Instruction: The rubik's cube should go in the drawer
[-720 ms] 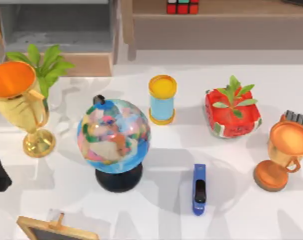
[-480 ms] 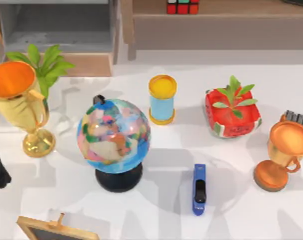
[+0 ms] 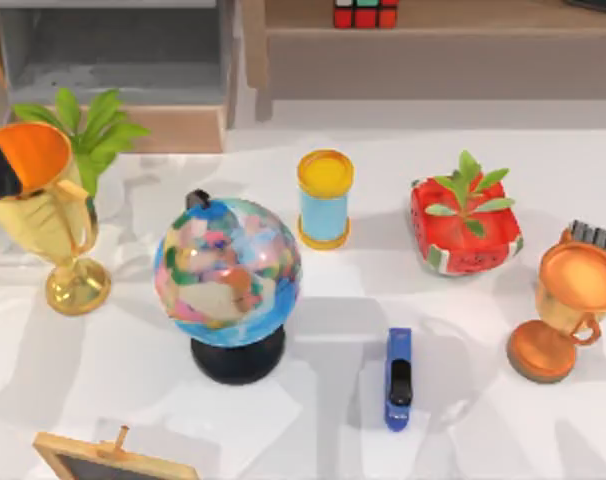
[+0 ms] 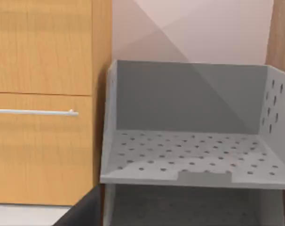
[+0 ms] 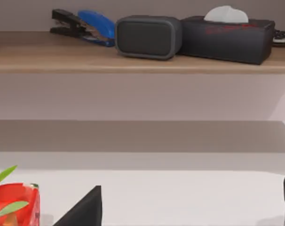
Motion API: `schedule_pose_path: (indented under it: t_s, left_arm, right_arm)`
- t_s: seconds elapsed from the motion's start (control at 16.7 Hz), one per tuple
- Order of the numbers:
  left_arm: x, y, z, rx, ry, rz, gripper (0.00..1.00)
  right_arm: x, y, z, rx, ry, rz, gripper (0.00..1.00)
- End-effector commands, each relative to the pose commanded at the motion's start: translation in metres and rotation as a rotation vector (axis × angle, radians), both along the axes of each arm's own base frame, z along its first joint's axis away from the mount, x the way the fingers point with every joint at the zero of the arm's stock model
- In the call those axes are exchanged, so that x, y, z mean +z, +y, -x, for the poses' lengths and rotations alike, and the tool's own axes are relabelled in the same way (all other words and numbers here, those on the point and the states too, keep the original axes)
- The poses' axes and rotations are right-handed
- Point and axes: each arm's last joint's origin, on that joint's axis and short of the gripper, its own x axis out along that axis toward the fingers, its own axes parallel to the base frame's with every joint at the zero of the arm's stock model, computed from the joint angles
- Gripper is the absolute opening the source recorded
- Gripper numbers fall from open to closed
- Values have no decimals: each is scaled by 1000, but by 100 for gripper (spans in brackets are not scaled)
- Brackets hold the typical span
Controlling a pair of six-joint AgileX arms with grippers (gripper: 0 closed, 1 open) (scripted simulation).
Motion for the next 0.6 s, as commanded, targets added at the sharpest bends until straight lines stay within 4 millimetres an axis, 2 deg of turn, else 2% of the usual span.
schedule_pose_path:
  t_s: [0.18, 0.3, 0.42, 0.6]
  left_arm:
    - [31, -37, -58, -10, 25, 4, 100]
    - [34, -75, -104, -18, 54, -4, 100]
    - [22, -123, -146, -25, 80, -16, 100]
    - [-18, -198, -191, -35, 101, -33, 100]
  right_arm:
    - [0, 0, 0, 0, 0, 0, 100]
    - [0, 0, 0, 0, 0, 0, 100]
    - [0, 0, 0, 0, 0, 0, 100]
    - [0, 0, 0, 0, 0, 0, 100]
